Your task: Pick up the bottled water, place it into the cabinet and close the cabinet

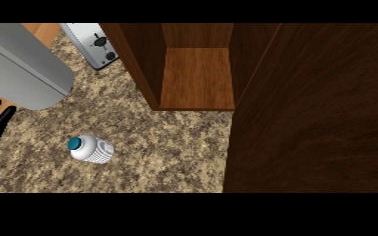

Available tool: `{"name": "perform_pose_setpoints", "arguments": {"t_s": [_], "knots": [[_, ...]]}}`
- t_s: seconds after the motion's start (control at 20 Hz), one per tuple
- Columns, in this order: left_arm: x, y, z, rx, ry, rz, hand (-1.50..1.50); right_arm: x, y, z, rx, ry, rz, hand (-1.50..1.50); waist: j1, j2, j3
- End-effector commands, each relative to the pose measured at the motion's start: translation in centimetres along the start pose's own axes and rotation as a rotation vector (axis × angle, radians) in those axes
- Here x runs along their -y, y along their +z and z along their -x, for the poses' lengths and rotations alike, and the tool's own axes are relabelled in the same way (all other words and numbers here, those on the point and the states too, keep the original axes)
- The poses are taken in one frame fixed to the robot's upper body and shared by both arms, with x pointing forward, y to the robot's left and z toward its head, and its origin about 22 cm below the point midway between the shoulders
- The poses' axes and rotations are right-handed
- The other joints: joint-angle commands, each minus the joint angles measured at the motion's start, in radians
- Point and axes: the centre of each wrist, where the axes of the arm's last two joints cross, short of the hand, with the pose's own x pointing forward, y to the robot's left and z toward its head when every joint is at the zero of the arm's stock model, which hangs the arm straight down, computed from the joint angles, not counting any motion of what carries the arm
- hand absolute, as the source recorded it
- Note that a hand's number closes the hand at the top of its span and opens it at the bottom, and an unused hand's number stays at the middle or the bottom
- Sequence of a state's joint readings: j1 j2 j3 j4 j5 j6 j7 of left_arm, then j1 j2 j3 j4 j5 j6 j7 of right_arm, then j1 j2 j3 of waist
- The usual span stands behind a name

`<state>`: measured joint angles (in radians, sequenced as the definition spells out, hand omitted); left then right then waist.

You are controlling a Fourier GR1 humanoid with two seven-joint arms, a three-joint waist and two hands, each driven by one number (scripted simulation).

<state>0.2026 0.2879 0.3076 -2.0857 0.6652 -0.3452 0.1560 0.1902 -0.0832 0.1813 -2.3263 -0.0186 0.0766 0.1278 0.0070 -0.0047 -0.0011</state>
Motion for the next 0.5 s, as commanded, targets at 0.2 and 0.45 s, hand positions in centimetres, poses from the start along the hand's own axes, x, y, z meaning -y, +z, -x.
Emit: {"name": "perform_pose_setpoints", "arguments": {"t_s": [0.2, 0.45], "knots": [[-0.5, 2.8, -2.9, -0.041, 0.049, 0.006, -1.5, -1.6, 0.8, -3.2, -0.015, -0.028, -0.06, -1.5, -0.002, 0.003, 0.001], [-1.6, 2.5, -3.8, -0.098, 0.045, -0.019, -1.5, -2.4, 0.5, -4.3, -0.002, -0.047, -0.049, -1.5, -0.004, 0.004, 0.001]]}}
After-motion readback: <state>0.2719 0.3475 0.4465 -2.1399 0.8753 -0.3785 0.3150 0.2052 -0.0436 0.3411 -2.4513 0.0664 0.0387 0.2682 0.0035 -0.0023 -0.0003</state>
